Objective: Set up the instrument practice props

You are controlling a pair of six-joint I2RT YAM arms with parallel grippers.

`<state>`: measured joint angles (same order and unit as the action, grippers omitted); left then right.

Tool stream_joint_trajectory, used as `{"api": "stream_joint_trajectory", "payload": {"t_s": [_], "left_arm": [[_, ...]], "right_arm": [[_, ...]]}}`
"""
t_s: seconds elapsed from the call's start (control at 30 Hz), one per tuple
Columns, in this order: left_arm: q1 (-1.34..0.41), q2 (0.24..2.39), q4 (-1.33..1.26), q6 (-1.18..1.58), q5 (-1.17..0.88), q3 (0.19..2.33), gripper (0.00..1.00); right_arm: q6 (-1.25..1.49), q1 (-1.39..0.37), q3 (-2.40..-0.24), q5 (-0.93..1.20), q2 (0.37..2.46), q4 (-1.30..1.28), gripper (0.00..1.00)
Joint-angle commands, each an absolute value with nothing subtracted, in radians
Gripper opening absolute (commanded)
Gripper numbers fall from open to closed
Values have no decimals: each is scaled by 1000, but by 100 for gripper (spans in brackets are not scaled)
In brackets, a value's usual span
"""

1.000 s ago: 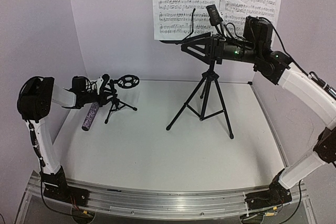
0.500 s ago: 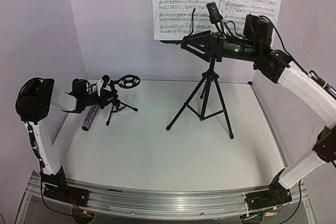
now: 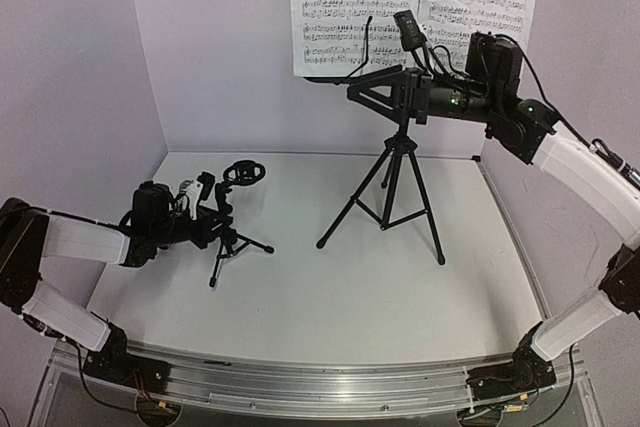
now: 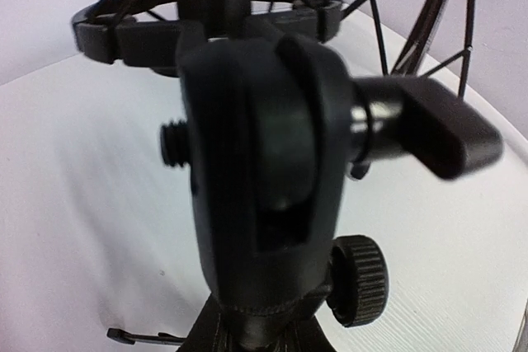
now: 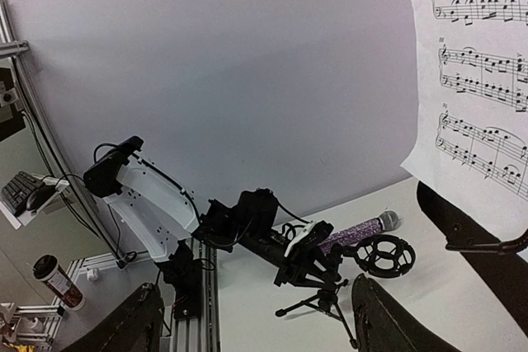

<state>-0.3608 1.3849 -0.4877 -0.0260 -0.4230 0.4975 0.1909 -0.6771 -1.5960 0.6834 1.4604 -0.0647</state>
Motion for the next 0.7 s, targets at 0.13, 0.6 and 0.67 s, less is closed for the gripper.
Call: {"api": "stream_joint_trajectory", "payload": {"t_s": [0.13, 0.6, 0.67], "left_arm": [[-422, 1350, -606, -38, -492, 468, 0], [-273, 1478, -303, -486, -1012, 639, 0], [-265, 1486, -205, -665, -1009, 642, 1]], "right_arm": [[218, -728, -1555, 713, 1403, -35, 76], [214, -774, -1526, 649, 1368, -35, 76], [211, -777, -1524, 639, 1367, -36, 76]]}}
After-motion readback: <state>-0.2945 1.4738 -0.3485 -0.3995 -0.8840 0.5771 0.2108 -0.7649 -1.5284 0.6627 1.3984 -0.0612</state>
